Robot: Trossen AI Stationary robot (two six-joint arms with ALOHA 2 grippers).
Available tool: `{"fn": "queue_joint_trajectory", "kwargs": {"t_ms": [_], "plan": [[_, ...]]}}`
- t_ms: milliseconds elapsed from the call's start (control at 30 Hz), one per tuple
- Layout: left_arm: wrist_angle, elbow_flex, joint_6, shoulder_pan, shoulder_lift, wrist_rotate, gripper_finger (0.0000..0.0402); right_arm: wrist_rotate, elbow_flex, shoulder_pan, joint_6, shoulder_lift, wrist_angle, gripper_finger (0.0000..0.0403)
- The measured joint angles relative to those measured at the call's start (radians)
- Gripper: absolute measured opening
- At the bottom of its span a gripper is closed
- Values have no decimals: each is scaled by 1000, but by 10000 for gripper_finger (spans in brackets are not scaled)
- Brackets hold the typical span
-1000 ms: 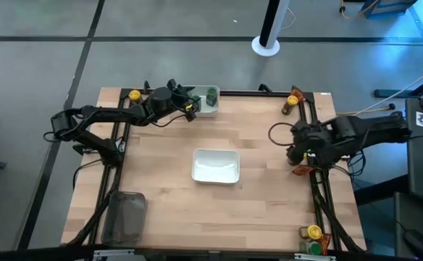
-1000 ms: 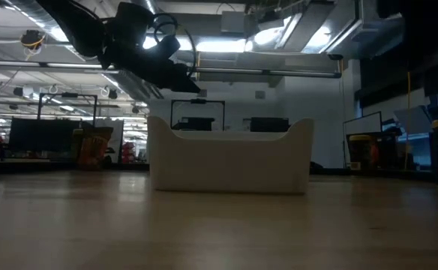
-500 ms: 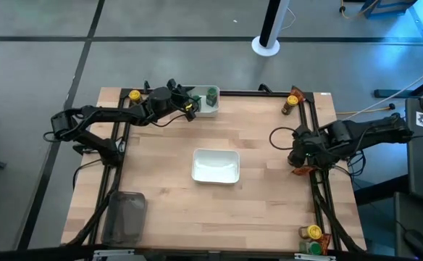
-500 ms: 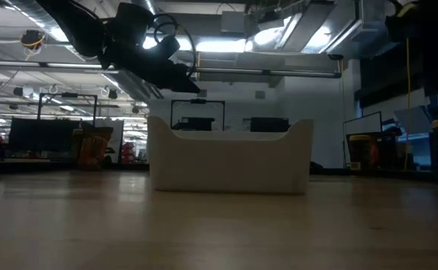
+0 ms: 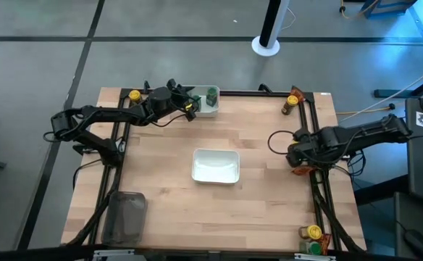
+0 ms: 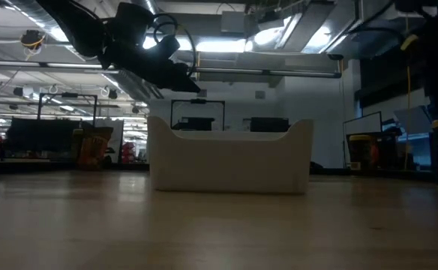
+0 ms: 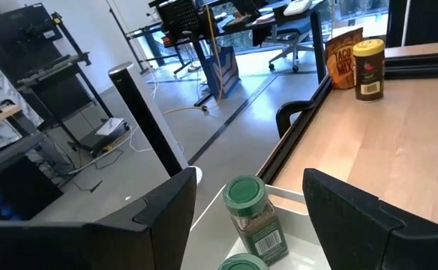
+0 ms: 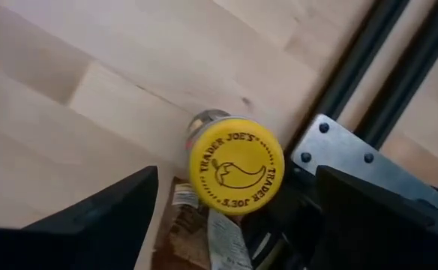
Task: Sort spices by type
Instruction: Put the middle right yellow seasoning bottle into the bottom white bin
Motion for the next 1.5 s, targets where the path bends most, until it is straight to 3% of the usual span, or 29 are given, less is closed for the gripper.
{"fn": "queue_joint_trajectory", "kwargs": {"t_ms": [300, 633, 1133, 1367, 1500], "plan": [[5, 0, -5, 0, 0, 0, 235, 14, -8, -74, 4, 68, 27, 340], [-1, 0, -4, 0, 0, 0, 235, -103, -8, -191, -110, 194, 48, 311], [0, 0, -4, 0, 0, 0, 235, -159, -8, -191, -223, 324, 154, 308], [0, 0, -1, 0, 0, 0, 235, -159, -4, -190, -265, 332, 174, 249], [0, 0, -1, 0, 0, 0, 235, -144, -3, -189, -300, 331, 177, 246]]}}
